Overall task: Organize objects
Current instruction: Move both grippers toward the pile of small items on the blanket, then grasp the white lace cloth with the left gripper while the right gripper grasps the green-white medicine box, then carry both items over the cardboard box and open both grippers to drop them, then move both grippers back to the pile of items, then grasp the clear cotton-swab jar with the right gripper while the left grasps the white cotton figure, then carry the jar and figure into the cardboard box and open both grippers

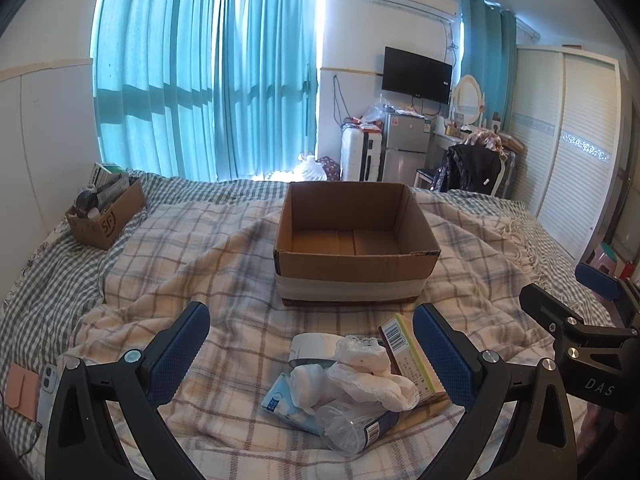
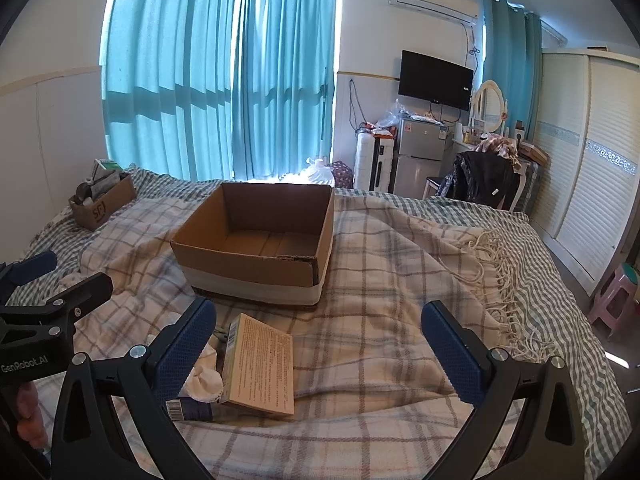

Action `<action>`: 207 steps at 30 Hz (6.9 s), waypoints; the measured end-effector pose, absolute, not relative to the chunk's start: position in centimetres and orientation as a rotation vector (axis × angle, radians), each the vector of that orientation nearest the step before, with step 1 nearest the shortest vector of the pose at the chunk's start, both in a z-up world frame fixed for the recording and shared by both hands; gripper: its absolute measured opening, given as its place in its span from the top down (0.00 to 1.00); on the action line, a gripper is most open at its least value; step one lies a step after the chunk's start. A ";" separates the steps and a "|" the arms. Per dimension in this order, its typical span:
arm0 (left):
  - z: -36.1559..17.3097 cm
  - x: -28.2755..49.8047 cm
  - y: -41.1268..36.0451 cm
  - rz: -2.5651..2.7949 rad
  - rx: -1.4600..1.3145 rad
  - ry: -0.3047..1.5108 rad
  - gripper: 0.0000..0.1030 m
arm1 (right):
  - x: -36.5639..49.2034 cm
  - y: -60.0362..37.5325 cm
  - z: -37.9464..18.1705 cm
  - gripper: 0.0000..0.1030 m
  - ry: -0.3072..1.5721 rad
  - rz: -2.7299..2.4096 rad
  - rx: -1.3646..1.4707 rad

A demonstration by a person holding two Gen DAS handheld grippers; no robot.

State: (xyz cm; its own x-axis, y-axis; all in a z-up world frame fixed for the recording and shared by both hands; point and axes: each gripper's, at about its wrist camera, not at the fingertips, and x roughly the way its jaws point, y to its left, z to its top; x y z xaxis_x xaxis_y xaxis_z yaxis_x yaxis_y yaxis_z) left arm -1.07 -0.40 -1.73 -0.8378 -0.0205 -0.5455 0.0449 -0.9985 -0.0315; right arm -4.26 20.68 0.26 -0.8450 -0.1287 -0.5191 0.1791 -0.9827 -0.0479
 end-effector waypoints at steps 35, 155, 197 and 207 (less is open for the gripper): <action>-6.2 -5.0 0.3 -3.026 1.181 0.074 0.93 | -9.3 18.2 -6.4 0.00 0.193 -2.631 1.220; -11.3 -0.8 -8.4 -2.693 1.361 0.230 0.00 | -7.8 7.9 -12.2 0.00 0.433 -2.207 1.393; -16.2 -9.6 2.0 -2.753 1.620 0.126 0.23 | -12.3 22.5 -7.8 0.14 0.017 -2.556 1.293; -12.0 -5.6 1.5 -2.849 1.514 0.151 0.23 | -10.2 22.5 -6.1 0.14 0.018 -2.621 1.203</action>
